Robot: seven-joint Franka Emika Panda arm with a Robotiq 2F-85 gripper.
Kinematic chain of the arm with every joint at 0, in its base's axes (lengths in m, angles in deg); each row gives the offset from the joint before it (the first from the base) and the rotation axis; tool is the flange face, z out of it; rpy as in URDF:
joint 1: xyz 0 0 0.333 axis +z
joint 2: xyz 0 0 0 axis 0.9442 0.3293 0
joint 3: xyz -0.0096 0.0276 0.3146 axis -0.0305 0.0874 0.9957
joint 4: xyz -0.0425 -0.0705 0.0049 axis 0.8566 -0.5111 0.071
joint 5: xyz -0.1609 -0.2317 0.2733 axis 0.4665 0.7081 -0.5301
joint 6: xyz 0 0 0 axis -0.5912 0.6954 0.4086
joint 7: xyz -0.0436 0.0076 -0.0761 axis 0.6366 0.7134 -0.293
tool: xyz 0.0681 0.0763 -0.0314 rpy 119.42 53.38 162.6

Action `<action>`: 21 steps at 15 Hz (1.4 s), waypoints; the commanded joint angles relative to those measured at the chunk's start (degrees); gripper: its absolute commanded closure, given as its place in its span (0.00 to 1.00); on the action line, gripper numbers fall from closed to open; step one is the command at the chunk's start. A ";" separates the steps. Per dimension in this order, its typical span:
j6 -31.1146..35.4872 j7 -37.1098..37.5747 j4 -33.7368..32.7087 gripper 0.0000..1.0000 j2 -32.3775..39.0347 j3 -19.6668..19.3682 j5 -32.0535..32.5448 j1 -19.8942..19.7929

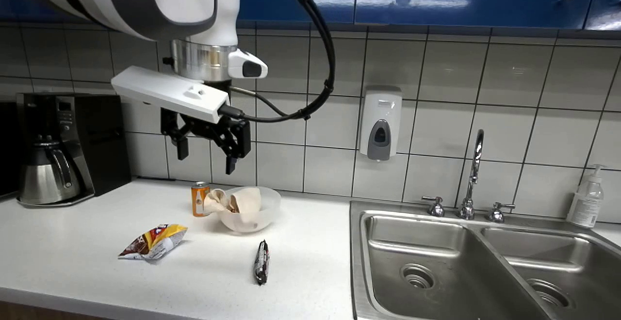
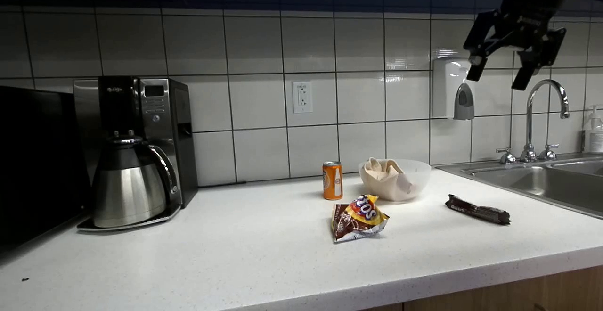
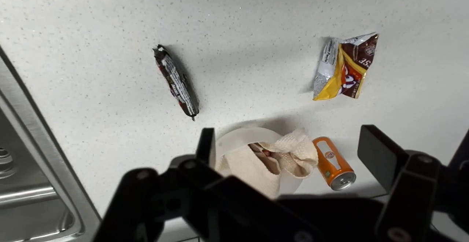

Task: Remove the towel from the bowl

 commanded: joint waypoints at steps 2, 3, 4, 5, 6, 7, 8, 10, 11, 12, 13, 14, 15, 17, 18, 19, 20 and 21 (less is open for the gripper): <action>10.03 -2.49 -2.01 0.00 10.12 0.03 -3.38 2.54; 12.15 -2.95 -2.44 0.00 12.17 -0.21 -4.50 3.45; 13.99 -3.40 -2.84 0.00 14.01 -0.29 -5.53 4.19; 15.62 -4.01 -3.47 0.00 16.09 -0.47 -6.88 5.13; 17.40 -4.83 -4.14 0.00 18.23 -0.61 -8.41 6.13; 18.80 -5.66 -4.89 0.00 20.28 -0.70 -9.85 7.03; 20.15 -6.67 -5.64 0.00 22.25 -0.81 -11.43 7.92; 22.30 -9.54 -7.81 0.00 26.52 -1.17 -15.28 9.88; 23.14 -11.24 -8.87 0.00 28.36 -1.21 -17.48 10.61; 23.65 -13.44 -10.18 0.00 30.31 -1.23 -20.05 11.29; 24.12 -15.73 -11.36 0.00 32.06 -1.03 -22.52 11.65; 24.40 -18.34 -12.68 0.00 33.95 -0.70 -25.25 11.84; 24.72 -20.77 -13.88 0.00 35.57 -2.53 -27.38 14.05; 24.82 -26.42 -16.35 0.00 39.05 -2.65 -32.52 14.80; 24.74 -29.45 -17.65 0.00 40.91 -2.73 -35.33 15.13; 24.65 -31.92 -18.85 0.00 42.58 -2.53 -37.66 15.15; 24.51 -34.64 -20.10 0.00 44.35 -2.18 -40.27 15.04; 24.44 -37.07 -21.35 0.00 46.08 -1.77 -42.64 14.85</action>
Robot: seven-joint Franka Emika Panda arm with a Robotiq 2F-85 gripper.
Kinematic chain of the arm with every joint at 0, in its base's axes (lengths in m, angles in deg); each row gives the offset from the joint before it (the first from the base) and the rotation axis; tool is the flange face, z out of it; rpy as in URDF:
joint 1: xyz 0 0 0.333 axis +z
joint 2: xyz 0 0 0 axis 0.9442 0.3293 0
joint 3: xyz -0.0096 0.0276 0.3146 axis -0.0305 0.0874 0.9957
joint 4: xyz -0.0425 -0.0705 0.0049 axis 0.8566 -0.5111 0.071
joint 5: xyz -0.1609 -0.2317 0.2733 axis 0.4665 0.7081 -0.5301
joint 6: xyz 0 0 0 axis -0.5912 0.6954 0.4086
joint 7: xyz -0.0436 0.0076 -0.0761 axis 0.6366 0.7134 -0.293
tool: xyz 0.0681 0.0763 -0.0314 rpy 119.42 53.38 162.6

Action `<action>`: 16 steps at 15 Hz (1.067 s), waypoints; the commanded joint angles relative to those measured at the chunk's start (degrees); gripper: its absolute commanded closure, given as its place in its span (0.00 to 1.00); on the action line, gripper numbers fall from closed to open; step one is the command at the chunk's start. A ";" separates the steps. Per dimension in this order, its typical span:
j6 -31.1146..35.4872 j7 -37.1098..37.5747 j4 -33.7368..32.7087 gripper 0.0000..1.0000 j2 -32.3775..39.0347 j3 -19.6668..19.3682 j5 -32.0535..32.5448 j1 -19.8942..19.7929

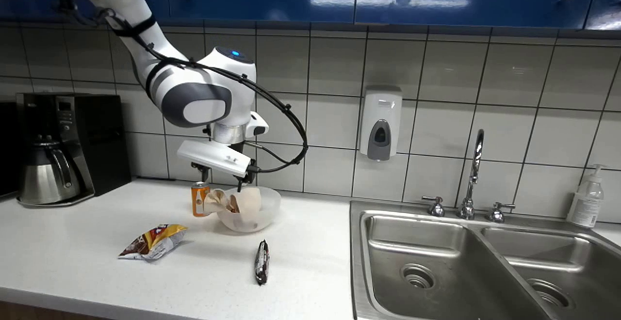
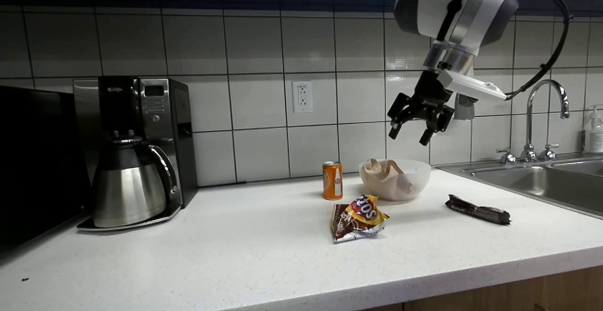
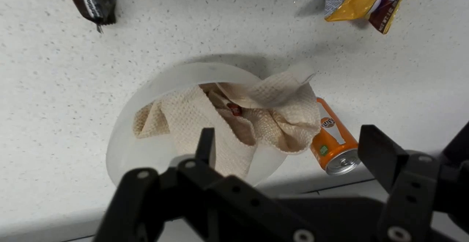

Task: Remove the towel from the bowl

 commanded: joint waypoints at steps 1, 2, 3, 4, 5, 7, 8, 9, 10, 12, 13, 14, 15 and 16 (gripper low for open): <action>-0.24 -9.64 -6.13 0.00 7.37 0.31 -8.35 0.26; -0.18 -11.54 -7.23 0.00 8.88 0.62 -10.10 -0.01; -0.20 -13.34 -8.46 0.00 10.40 0.89 -11.66 -0.28; -0.23 -14.84 -9.61 0.00 11.80 1.07 -12.90 -0.50; -0.22 -16.11 -10.81 0.00 13.19 1.16 -13.85 -0.68; -0.51 -17.81 -12.85 0.00 15.43 1.12 -15.03 -0.94; -0.70 -18.35 -13.79 0.00 16.53 1.07 -15.21 -1.04; -0.62 -19.05 -14.72 0.00 17.64 1.12 -15.53 -1.14; -0.68 -19.56 -15.64 0.00 18.69 1.18 -15.62 -1.28; -0.70 -20.62 -17.19 0.00 20.36 1.39 -15.98 -1.49; -0.60 -21.48 -17.90 0.00 21.12 1.58 -16.57 -1.61; -0.57 -22.20 -18.55 0.00 21.86 1.77 -17.26 -1.69; -0.42 -23.17 -19.18 0.00 22.58 2.04 -18.23 -1.78; -0.17 -24.24 -19.71 0.00 23.18 2.34 -19.36 -1.82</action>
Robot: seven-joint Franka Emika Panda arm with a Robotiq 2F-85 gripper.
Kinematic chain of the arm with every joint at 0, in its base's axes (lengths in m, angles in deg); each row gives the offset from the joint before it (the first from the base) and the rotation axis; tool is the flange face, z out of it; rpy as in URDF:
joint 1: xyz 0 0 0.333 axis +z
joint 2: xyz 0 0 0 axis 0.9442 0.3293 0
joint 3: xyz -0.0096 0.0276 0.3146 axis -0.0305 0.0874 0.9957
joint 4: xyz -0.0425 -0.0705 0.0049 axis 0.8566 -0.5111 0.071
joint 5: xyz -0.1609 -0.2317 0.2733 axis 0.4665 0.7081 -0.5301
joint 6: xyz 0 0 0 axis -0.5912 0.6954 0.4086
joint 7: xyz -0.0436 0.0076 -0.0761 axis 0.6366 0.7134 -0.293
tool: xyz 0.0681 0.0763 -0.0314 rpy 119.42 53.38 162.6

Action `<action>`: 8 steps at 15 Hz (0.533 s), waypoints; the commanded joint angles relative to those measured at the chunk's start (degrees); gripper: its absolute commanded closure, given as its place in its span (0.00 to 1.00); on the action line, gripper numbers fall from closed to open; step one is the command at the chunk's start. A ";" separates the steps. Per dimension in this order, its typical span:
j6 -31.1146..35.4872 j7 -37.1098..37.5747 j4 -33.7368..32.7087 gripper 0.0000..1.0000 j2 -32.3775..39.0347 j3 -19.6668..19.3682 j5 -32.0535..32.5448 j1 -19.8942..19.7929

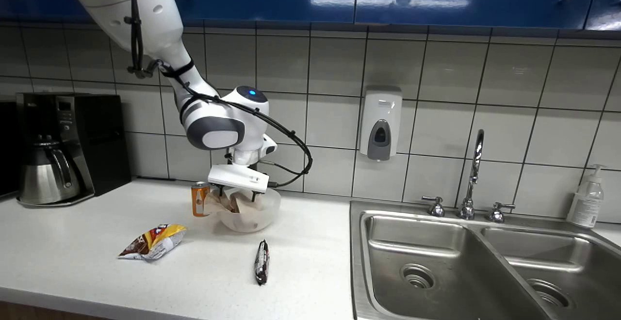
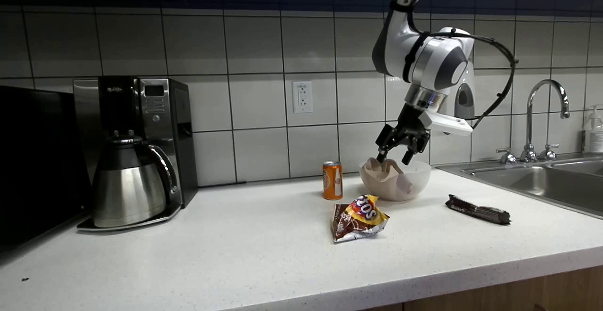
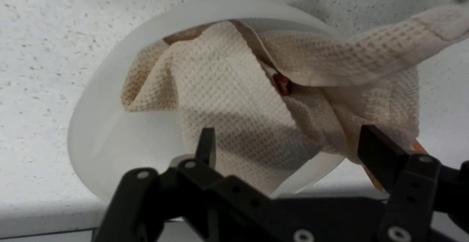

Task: Remove the towel from the bowl

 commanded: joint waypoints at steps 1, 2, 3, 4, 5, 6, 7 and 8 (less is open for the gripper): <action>-0.02 -5.29 -3.56 0.00 3.04 2.07 -4.58 -1.73; 0.02 -6.25 -3.97 0.00 3.64 2.33 -5.57 -1.78; 0.26 -7.17 -4.24 0.00 4.23 2.55 -6.58 -1.74; 0.37 -8.12 -4.53 0.00 4.77 2.80 -7.58 -1.73; 0.26 -8.93 -4.78 0.00 5.32 2.98 -8.46 -1.74; 0.15 -9.67 -4.94 0.00 5.70 3.08 -9.23 -1.72; 0.14 -10.43 -5.15 0.00 6.11 3.16 -9.86 -1.68; 0.34 -11.23 -5.28 0.00 6.54 3.23 -10.47 -1.66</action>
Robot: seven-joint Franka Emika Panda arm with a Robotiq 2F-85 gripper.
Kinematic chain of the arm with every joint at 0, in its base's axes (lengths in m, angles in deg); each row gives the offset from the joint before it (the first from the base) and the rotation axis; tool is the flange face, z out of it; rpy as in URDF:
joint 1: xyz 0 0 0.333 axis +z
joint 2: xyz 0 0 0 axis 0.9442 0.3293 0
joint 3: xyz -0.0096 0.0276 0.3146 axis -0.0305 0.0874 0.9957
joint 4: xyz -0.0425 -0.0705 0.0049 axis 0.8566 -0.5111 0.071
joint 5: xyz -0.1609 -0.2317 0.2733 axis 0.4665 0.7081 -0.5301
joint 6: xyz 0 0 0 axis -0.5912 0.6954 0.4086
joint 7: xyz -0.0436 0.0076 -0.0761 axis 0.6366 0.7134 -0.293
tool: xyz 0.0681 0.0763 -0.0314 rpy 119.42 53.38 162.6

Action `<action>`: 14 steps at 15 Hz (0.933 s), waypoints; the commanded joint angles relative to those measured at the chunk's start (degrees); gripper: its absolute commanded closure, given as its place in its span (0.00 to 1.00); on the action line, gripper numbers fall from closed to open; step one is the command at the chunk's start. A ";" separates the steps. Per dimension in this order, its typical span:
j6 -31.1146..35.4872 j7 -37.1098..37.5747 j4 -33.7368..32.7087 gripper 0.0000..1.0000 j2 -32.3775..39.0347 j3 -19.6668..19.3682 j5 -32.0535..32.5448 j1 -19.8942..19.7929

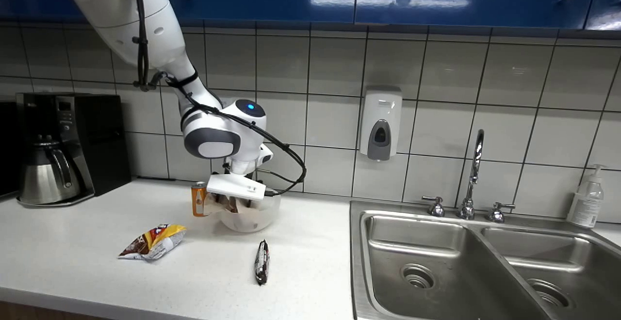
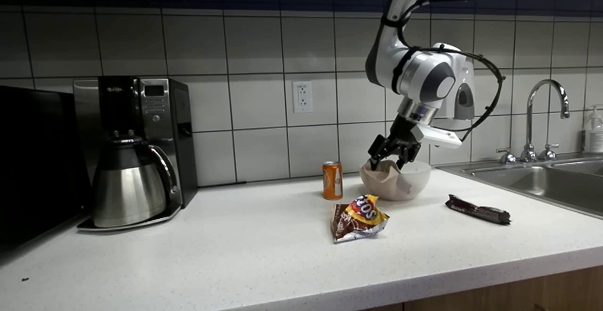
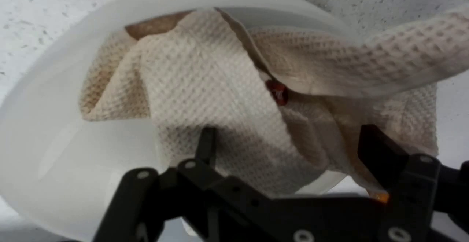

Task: Remove the towel from the bowl

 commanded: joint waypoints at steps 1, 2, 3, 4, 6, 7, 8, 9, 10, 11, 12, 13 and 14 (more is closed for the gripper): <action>0.33 -4.77 -2.00 0.00 2.03 1.36 -3.30 -1.40; 0.57 -5.54 -2.18 0.00 2.52 1.24 -3.73 -1.36; 0.63 -5.96 -2.33 0.00 2.91 1.10 -3.96 -1.33; 0.58 -6.34 -2.52 0.00 3.23 0.96 -4.10 -1.39; 0.51 -6.74 -2.87 0.00 3.85 0.69 -4.00 -1.47; 0.35 -6.57 -2.99 0.00 4.12 0.53 -3.66 -1.49; 0.19 -6.15 -3.08 0.00 4.34 0.33 -3.21 -1.47; -0.15 -5.72 -3.13 0.25 4.47 0.15 -2.79 -1.49; -0.11 -5.57 -3.18 0.26 4.54 0.06 -2.63 -1.49; -0.20 -5.28 -3.25 0.33 4.64 -0.06 -2.39 -1.46; -0.15 -5.22 -3.39 0.42 4.73 -0.12 -2.35 -1.44; -0.13 -5.19 -3.46 0.50 4.76 -0.18 -2.33 -1.41; -0.13 -5.09 -3.49 0.58 4.71 -0.25 -2.25 -1.34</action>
